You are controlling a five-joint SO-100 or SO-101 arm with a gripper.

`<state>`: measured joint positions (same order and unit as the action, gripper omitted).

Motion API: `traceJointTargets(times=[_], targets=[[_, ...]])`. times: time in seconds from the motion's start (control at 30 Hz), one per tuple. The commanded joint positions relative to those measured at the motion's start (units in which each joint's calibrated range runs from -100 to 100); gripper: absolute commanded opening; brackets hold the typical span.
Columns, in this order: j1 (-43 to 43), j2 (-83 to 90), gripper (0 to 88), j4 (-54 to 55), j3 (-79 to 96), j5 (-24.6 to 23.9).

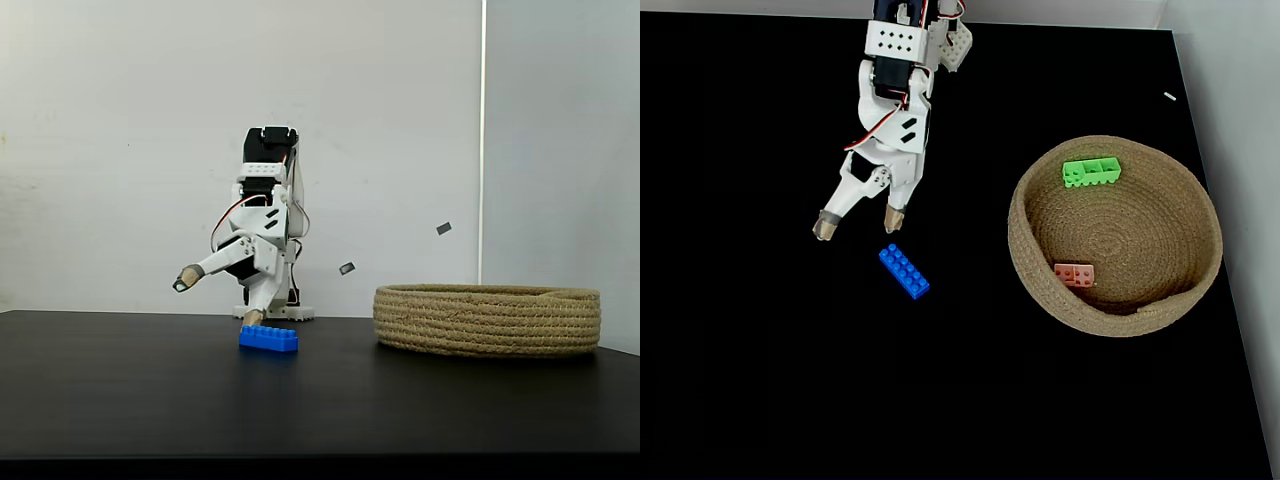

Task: Place the lego blocks in the tray

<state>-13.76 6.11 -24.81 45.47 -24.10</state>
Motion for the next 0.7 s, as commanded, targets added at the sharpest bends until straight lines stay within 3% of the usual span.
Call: traceJointTargets(times=[0.0, 0.2, 0.67], targets=[[4.12, 0.26, 45.1, -4.89, -6.12, -0.93], [7.58, -6.02, 44.7, -5.89, -9.13, -2.88], [4.61, -19.78, 35.8, -7.72, -22.63, -3.86]])
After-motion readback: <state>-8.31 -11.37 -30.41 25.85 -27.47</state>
